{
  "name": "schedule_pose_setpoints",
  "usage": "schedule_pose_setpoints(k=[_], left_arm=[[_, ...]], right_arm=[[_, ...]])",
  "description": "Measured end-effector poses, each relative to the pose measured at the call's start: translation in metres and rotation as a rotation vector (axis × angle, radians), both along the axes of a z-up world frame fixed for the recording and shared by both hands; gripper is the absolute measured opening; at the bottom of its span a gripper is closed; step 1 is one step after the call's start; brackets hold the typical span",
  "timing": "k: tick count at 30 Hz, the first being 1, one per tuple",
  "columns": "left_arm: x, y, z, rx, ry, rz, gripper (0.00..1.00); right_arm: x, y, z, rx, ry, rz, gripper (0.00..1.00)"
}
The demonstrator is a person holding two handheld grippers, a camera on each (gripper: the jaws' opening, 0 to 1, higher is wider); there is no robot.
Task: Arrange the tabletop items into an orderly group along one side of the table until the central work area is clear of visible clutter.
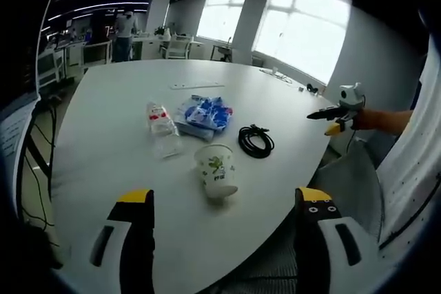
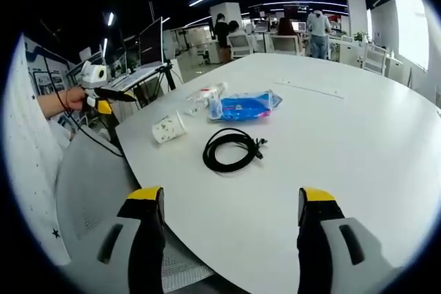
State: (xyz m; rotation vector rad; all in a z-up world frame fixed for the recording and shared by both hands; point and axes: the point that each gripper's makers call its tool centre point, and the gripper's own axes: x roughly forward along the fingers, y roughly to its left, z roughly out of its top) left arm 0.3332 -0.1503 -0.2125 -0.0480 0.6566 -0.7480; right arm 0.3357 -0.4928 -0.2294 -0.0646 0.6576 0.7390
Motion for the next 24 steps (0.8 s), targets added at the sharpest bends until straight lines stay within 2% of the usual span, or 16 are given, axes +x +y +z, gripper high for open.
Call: schedule_pose_setpoints(k=[24], left_arm=[[0.019, -0.008, 0.010, 0.011, -0.015, -0.033, 0.84]], right_arm=[[0.014, 0.000, 0.003, 0.001, -0.007, 0.004, 0.77]])
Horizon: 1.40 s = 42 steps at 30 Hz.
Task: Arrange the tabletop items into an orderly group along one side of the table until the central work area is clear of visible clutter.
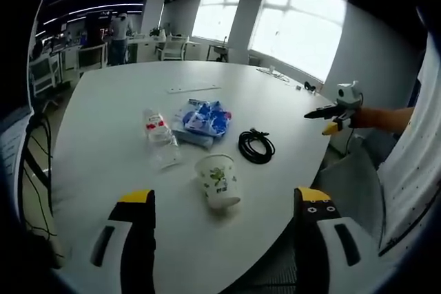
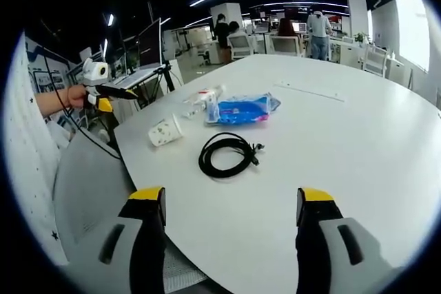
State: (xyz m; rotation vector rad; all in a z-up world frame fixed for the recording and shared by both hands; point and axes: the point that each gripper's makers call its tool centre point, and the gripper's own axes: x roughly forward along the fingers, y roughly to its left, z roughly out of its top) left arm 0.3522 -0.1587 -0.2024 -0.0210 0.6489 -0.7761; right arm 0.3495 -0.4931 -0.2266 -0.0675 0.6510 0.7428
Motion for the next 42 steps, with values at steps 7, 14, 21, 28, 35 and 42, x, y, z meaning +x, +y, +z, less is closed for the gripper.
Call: schedule_pose_setpoints(k=[7, 14, 21, 28, 35, 42], left_arm=[[0.009, -0.004, 0.002, -0.001, -0.008, -0.012, 0.84], [0.019, -0.010, 0.004, 0.000, -0.016, -0.031, 0.84], [0.029, -0.013, 0.007, -0.005, -0.027, -0.036, 0.83], [0.041, -0.023, 0.011, -0.013, -0.039, -0.050, 0.82], [0.054, -0.035, 0.017, -0.023, -0.053, -0.062, 0.81], [0.064, -0.044, 0.019, -0.022, -0.058, -0.081, 0.80]], right_arm=[[0.006, 0.000, 0.002, 0.007, -0.005, -0.001, 0.76], [0.014, 0.003, 0.004, 0.009, -0.011, 0.005, 0.75], [0.023, 0.006, 0.007, 0.012, -0.019, 0.011, 0.74], [0.035, 0.008, 0.010, 0.017, -0.029, 0.014, 0.72], [0.045, 0.012, 0.011, 0.023, -0.038, 0.016, 0.70], [0.057, 0.017, 0.012, 0.029, -0.044, 0.026, 0.68]])
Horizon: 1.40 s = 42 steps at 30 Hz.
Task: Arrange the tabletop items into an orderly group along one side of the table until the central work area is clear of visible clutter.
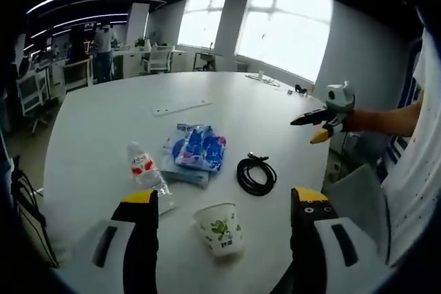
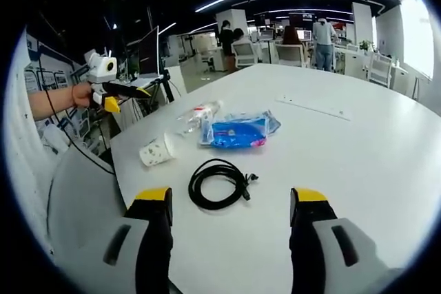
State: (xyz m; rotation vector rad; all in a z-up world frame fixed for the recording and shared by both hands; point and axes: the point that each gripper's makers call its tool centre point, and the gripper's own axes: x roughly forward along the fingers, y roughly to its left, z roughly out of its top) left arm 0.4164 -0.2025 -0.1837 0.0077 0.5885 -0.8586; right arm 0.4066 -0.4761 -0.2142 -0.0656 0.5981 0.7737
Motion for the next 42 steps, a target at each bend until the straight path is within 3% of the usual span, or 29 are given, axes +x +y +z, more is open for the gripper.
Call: schedule_pose_setpoints(k=[42], left_arm=[[0.059, -0.031, -0.001, -0.028, -0.035, 0.000, 0.70]], right_arm=[[0.061, 0.020, -0.006, 0.014, -0.016, -0.003, 0.61]])
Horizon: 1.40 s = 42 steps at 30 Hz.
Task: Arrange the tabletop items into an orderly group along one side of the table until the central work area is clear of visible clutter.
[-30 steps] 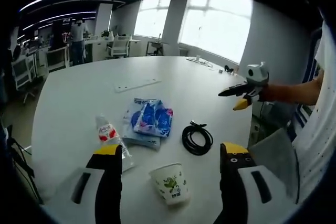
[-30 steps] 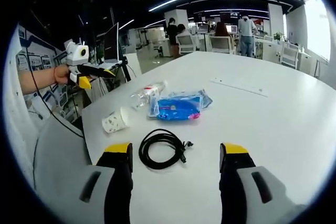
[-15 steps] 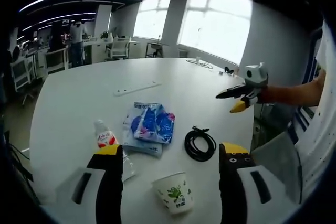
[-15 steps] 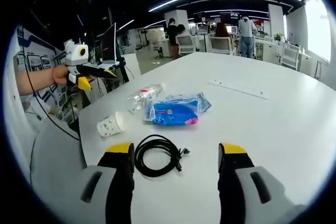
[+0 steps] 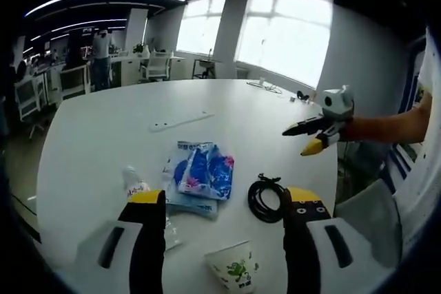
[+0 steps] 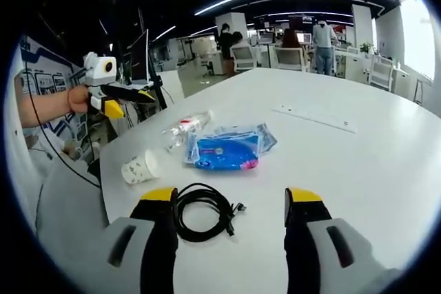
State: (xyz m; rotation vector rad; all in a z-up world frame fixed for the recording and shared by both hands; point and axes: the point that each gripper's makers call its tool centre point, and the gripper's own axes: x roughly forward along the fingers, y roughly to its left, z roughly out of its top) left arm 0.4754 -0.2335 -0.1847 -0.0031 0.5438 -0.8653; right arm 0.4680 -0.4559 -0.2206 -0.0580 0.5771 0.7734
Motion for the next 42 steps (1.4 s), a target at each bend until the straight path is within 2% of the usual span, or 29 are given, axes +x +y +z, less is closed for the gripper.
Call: schedule_pose_setpoints(k=[20, 42], left_arm=[[0.020, -0.015, -0.012, 0.000, 0.004, 0.002, 0.67], [0.033, -0.032, -0.028, 0.018, 0.028, 0.011, 0.62]], right_arm=[[0.027, 0.011, -0.007, 0.008, -0.003, 0.013, 0.57], [0.046, 0.024, -0.014, 0.009, -0.004, 0.026, 0.53]])
